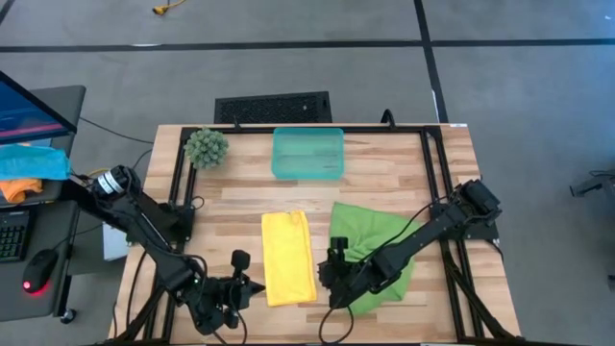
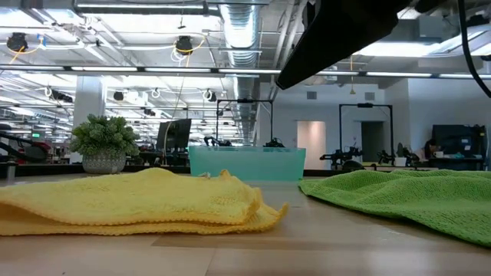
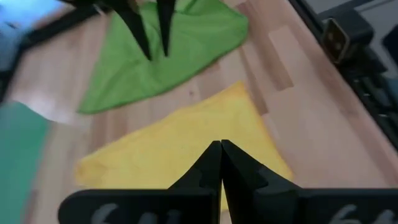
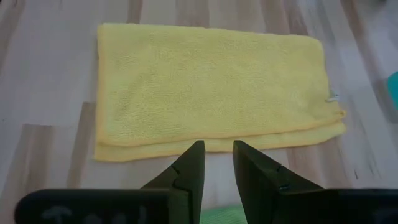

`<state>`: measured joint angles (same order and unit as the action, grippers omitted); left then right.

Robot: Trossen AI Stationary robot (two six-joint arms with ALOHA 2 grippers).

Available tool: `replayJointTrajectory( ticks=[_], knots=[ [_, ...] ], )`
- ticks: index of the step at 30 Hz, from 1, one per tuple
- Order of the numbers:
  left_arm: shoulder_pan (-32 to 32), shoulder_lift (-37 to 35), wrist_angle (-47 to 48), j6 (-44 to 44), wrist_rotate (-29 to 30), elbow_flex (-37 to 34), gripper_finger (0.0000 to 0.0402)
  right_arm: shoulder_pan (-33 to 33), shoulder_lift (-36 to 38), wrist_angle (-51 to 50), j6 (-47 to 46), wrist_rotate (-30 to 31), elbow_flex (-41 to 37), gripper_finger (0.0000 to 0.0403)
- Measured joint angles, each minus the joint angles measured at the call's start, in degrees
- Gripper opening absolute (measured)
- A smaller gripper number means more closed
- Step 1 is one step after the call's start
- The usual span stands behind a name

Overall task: Roll microfiber towels into tight, uniform cylinder then place into a basket
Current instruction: Fold the yellow microfiber cloth

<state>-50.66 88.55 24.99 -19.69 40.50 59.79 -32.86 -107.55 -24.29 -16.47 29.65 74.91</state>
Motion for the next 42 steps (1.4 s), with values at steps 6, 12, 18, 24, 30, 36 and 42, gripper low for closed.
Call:
replayJointTrajectory(
  ticks=[6, 12, 18, 24, 30, 36, 42],
  knots=[
    [1.11, 0.00, 0.00, -3.53, -4.43, 0.00, 0.0000, 0.00, 0.00, 1.77, -0.04, -0.93, 0.00, 0.0108],
    [2.22, 0.00, 0.00, -3.90, -5.80, 0.00, 0.0000, 0.00, -0.02, 4.32, -0.09, -5.36, 0.00, 0.0108],
    [2.95, -0.01, 0.02, -4.06, -5.95, 0.00, 0.0000, 0.00, -0.02, 4.28, -0.09, -5.62, 0.00, 0.0108],
    [3.22, -0.02, 0.02, -3.65, -6.87, 0.00, 0.0000, 0.00, -0.02, 4.23, -0.09, -5.62, 0.00, 0.0108],
    [3.20, -0.02, 0.02, -5.75, -7.32, 0.00, 0.0009, 0.00, -0.04, 4.23, -0.09, -5.62, 0.00, 0.0108],
    [3.20, -0.02, 0.02, -5.56, -5.99, 0.00, 0.0064, 0.01, -0.04, 4.16, -0.07, -5.62, 0.00, 0.0117],
    [3.23, 1.32, -0.17, -6.91, -6.71, -0.02, 0.0130, -0.02, -0.16, 3.98, -0.06, -5.62, -1.37, 0.0161]
  ],
)
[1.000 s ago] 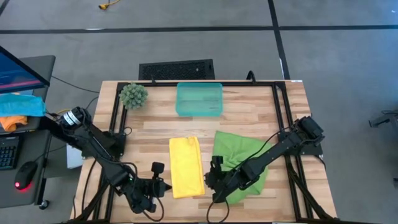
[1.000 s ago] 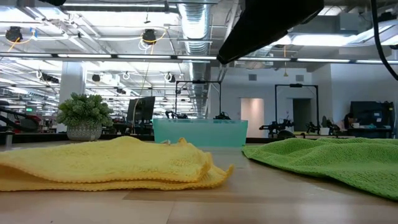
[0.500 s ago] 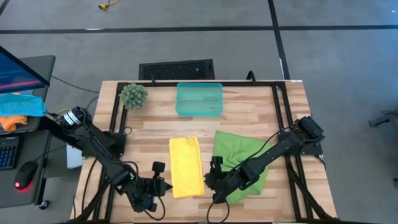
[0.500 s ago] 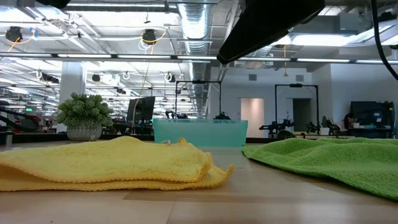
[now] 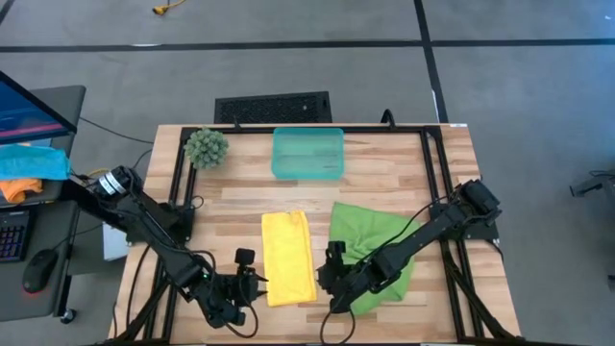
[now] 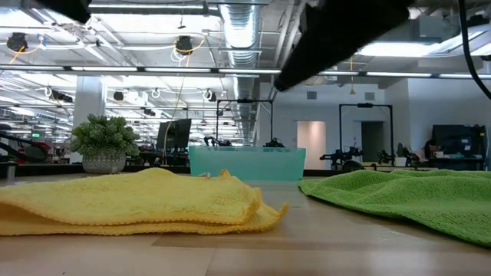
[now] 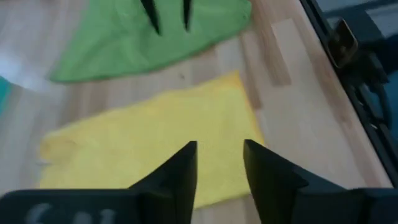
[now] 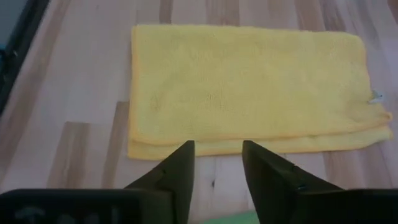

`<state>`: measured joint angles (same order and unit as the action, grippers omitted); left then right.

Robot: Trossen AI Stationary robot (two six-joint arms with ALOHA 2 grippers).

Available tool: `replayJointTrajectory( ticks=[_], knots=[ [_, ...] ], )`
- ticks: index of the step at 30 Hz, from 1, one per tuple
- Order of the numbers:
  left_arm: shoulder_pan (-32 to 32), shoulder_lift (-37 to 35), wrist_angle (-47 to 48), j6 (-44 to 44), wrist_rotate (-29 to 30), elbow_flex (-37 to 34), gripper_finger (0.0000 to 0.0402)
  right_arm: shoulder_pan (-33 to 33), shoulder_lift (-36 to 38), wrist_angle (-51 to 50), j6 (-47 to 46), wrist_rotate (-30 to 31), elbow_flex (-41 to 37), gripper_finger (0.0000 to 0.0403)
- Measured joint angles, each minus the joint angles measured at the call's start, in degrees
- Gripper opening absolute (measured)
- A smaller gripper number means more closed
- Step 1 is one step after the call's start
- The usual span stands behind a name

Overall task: Roll microfiber towels into tight, uniform cylinder then place into a basket
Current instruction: Fold the yellow microfiber cloth

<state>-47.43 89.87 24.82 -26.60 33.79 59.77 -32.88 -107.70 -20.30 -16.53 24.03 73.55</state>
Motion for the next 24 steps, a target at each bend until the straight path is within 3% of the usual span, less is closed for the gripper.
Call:
replayJointTrajectory(
  ticks=[6, 10, 24],
  knots=[
    [-0.21, 3.60, -0.28, -4.44, -3.04, 0.00, 0.0141, -0.02, -3.04, 2.48, 0.61, -0.33, -0.06, 0.0206],
    [-0.22, 6.97, -1.73, -4.32, -4.74, -0.02, 0.0136, -0.02, -5.55, 6.19, 5.87, -1.76, -0.06, 0.0221],
    [-0.15, 12.52, -6.74, 0.58, -6.98, -0.04, 0.0135, -0.44, -8.05, 14.43, 8.61, -5.03, 0.04, 0.0217]
  ],
)
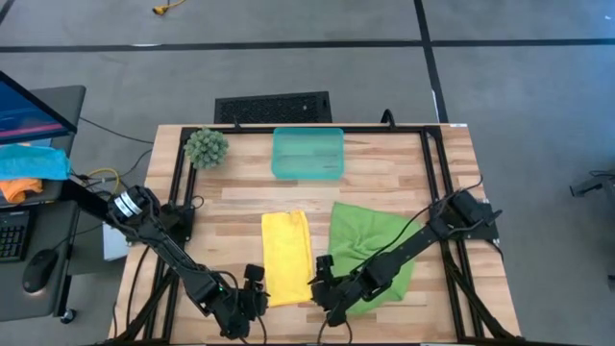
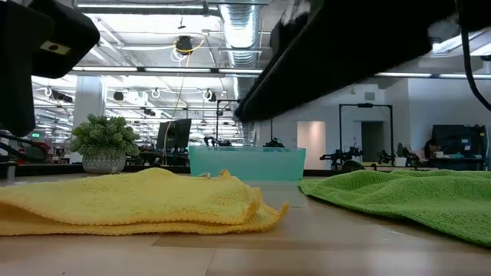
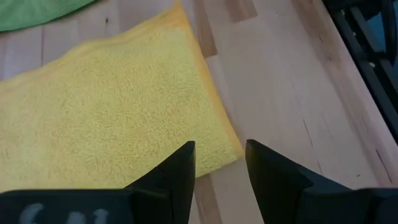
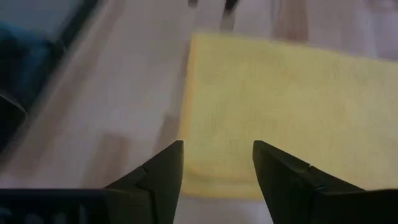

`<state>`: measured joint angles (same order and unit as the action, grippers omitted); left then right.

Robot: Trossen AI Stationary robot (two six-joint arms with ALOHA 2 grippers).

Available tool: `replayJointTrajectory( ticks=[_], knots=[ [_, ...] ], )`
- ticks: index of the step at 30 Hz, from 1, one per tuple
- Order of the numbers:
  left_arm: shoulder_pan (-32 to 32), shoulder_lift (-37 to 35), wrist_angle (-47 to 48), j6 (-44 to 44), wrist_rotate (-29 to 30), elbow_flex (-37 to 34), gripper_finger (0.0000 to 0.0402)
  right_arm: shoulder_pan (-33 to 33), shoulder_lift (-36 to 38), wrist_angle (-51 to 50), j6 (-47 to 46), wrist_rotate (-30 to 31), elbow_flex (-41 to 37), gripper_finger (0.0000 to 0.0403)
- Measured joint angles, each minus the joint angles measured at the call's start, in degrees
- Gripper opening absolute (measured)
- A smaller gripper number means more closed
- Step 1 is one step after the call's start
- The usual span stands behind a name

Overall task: Roll microfiber towels into tight, uniform cylinder then place into a basket
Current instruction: Fold the yellow microfiber cloth

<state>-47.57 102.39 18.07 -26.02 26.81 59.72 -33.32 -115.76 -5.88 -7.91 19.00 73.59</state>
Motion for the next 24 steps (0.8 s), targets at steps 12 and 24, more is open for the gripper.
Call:
replayJointTrajectory(
  ticks=[12, 24],
  knots=[
    [0.00, 0.87, -4.60, 2.92, -1.05, 0.00, 0.0135, 1.86, -4.14, 7.54, 5.01, -8.32, 0.11, 0.0217],
    [1.16, 7.16, -5.39, 0.22, -2.52, 0.01, 0.0135, 3.90, -6.49, 5.67, 1.89, -14.50, 0.15, 0.0216]
  ],
)
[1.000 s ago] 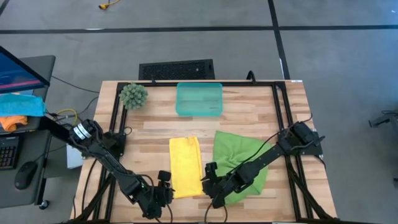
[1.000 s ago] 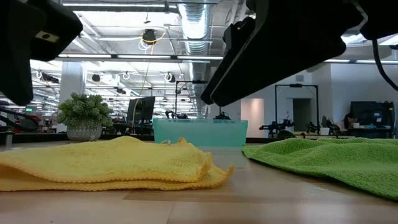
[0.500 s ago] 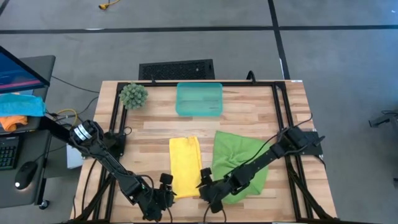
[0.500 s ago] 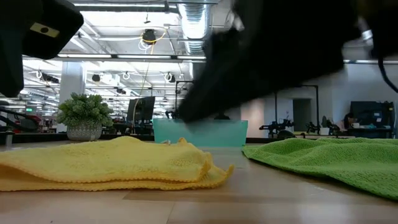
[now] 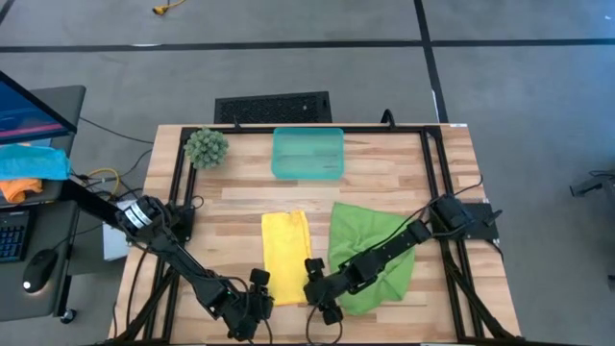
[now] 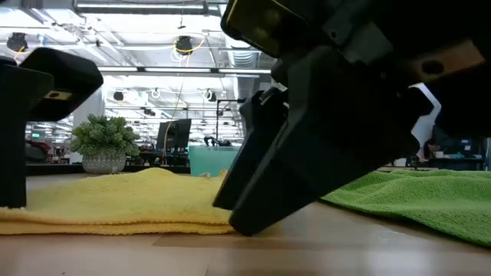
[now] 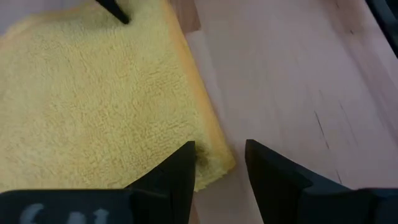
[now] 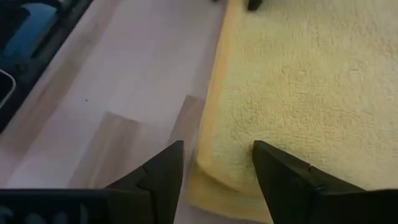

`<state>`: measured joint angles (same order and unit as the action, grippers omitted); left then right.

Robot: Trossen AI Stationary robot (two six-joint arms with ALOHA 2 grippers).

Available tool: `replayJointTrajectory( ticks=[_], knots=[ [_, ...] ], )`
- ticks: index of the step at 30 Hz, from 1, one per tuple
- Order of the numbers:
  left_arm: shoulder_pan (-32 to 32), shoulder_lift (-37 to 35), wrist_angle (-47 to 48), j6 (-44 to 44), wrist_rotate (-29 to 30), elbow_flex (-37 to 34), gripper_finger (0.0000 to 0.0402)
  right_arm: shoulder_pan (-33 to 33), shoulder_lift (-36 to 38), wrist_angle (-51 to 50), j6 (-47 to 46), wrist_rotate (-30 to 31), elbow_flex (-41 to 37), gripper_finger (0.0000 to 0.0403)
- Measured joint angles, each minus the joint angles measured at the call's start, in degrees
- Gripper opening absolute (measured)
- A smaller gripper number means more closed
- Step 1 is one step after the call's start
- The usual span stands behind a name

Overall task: Roll microfiber towels into tight, uniform cylinder then place into a basket
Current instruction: Fold the yellow microfiber cloth

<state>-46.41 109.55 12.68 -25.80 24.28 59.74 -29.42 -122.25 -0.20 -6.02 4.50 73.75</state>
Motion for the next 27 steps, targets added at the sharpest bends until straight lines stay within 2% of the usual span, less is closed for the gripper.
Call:
replayJointTrajectory(
  ticks=[9, 12, 15, 21, 27],
  knots=[
    [1.24, 0.01, 2.03, -2.21, -1.73, 0.18, 0.0134, 0.38, 0.25, -3.20, -1.40, 0.08, 0.16, 0.0214],
    [2.06, -0.01, 2.84, -4.29, -2.60, 0.22, 0.0120, 0.64, 0.25, -3.33, -1.46, 0.07, 0.16, 0.0202],
    [2.62, 0.00, 2.89, -4.00, -2.63, 0.19, 0.0087, 0.80, 0.25, -3.39, -1.49, 0.15, 0.16, 0.0174],
    [2.68, 0.10, 2.50, -3.80, -1.17, 0.10, 0.0009, 0.91, 0.25, -3.61, -1.55, 0.47, 0.14, 0.0089],
    [1.72, 0.16, 2.92, -7.11, 2.10, -0.04, 0.0003, 0.84, 0.27, -3.63, -1.96, 0.45, 0.16, 0.0016]
  ],
)
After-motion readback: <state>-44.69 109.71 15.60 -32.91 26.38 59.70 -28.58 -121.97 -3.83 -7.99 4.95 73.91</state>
